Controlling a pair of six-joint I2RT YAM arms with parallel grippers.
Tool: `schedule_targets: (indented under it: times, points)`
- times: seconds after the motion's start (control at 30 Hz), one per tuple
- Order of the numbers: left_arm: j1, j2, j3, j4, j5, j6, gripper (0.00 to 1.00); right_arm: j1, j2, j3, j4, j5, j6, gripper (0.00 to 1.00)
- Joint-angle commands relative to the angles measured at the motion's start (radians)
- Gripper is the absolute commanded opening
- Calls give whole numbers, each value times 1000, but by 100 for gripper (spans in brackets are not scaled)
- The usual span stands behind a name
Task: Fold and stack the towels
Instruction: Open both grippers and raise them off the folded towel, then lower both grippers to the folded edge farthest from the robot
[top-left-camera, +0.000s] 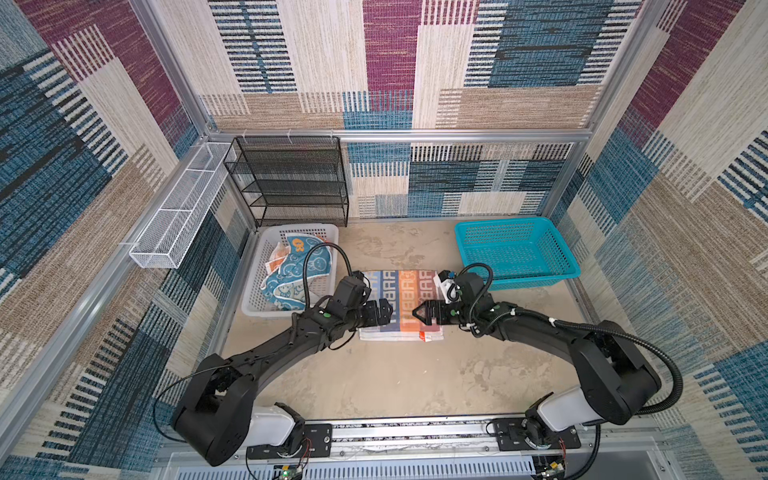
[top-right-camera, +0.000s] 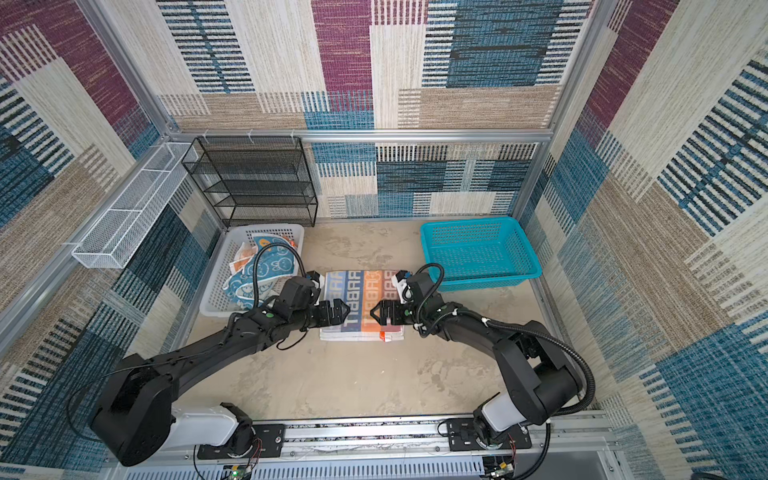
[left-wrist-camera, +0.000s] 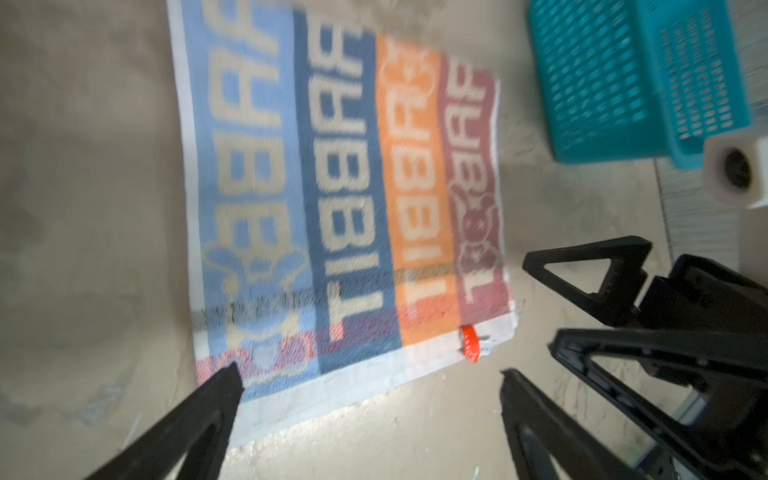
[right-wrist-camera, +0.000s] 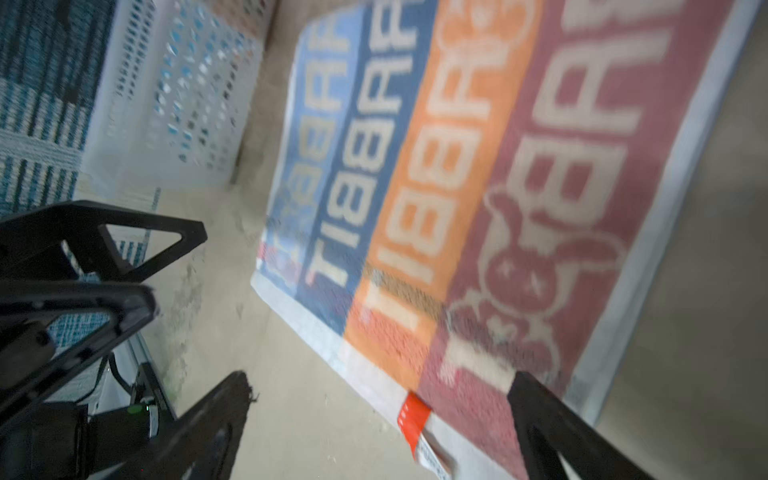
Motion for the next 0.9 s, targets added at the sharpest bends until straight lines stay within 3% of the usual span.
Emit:
schedule_targets:
  times: [0.0,0.1,0.33,0.5,0.87]
  points:
    - [7,7,97,-88,-219,62,100,-41,41,114,-90,37,-68,99]
    - [35,83,203,-54,-219,82,100,-82,137,251,-92,10,-70,99]
    - [127,351,462,-18,22,27,100,-146,375,497,-85,-69,-46,99]
    - [158,566,613,-38,218,-45,100,-154,487,553,-67,-107,-31,99]
    - [238,711,569,27,253,-67,100,-180,609,568,-44,-122,-49,99]
